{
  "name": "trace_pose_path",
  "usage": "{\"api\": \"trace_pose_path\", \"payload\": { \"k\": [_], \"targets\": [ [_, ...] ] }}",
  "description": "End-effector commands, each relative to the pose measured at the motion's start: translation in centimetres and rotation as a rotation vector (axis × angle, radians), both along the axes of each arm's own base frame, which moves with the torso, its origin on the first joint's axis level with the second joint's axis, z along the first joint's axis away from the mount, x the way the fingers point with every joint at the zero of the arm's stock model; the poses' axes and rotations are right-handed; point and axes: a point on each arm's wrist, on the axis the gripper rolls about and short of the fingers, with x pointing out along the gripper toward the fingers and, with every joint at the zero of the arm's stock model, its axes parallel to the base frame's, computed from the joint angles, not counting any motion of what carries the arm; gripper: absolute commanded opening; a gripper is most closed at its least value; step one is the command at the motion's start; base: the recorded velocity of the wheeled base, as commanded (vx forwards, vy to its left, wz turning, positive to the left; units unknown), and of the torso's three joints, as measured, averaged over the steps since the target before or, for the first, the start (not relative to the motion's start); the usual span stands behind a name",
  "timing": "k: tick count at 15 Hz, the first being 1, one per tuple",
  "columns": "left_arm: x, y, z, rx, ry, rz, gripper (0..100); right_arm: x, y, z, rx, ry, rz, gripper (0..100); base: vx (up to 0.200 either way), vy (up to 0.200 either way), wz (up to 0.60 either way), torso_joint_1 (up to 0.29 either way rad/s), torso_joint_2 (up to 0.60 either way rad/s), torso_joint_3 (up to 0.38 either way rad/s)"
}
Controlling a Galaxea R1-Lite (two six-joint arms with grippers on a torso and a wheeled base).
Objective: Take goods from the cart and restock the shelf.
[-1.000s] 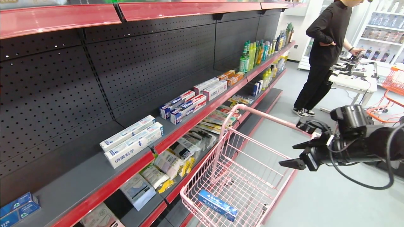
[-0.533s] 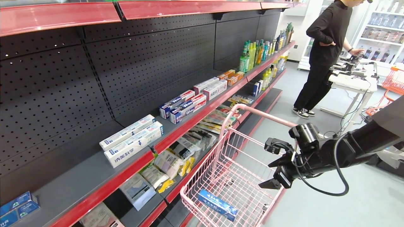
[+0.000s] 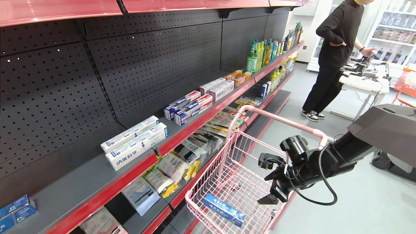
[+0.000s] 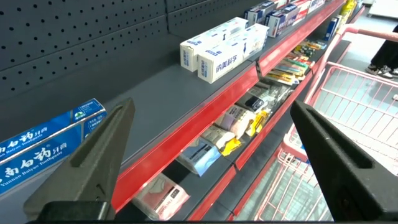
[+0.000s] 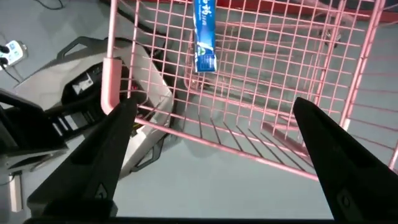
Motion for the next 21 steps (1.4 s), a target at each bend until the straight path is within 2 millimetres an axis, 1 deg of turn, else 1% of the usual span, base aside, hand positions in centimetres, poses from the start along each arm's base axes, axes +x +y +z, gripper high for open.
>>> {"api": "trace_pose_path", "payload": {
  "k": [1, 4, 6, 9, 11, 13, 18, 21],
  "targets": [
    [0.0, 0.0, 0.0, 0.0, 0.001, 0.001, 100, 0.7, 0.4, -1.0, 0.0, 0.008, 0.007, 100, 0.0, 0.0, 0.0, -0.071, 0.18, 0.105],
    [0.0, 0.0, 0.0, 0.0, 0.001, 0.001, 100, 1.8, 0.7, -1.4, 0.003, -0.01, 0.008, 100, 0.0, 0.0, 0.0, -0.09, 0.19, 0.102],
    [0.0, 0.0, 0.0, 0.0, 0.001, 0.001, 100, 2.1, 1.0, -1.6, 0.01, -0.016, 0.007, 100, 0.0, 0.0, 0.0, -0.098, 0.21, 0.115],
    [0.0, 0.0, 0.0, 0.0, 0.001, 0.001, 100, 2.4, 2.1, -2.2, 0.028, -0.044, 0.011, 100, 0.0, 0.0, 0.0, -0.113, 0.25, 0.132],
    [0.0, 0.0, 0.0, 0.0, 0.001, 0.001, 100, 2.2, 2.8, -2.3, 0.034, -0.039, 0.016, 100, 0.0, 0.0, 0.0, -0.137, 0.3, 0.168],
    [0.0, 0.0, 0.0, 0.0, 0.001, 0.001, 100, 2.1, 2.9, -2.7, 0.031, -0.027, 0.017, 100, 0.0, 0.0, 0.0, -0.146, 0.32, 0.171],
    [0.0, 0.0, 0.0, 0.0, 0.001, 0.001, 100, 2.0, 3.5, -2.6, 0.031, -0.032, 0.031, 100, 0.0, 0.0, 0.0, -0.156, 0.34, 0.177],
    [0.0, 0.0, 0.0, 0.0, 0.001, 0.001, 100, 2.0, 4.3, -2.7, 0.034, -0.036, 0.049, 100, 0.0, 0.0, 0.0, -0.162, 0.35, 0.186]
  ]
}}
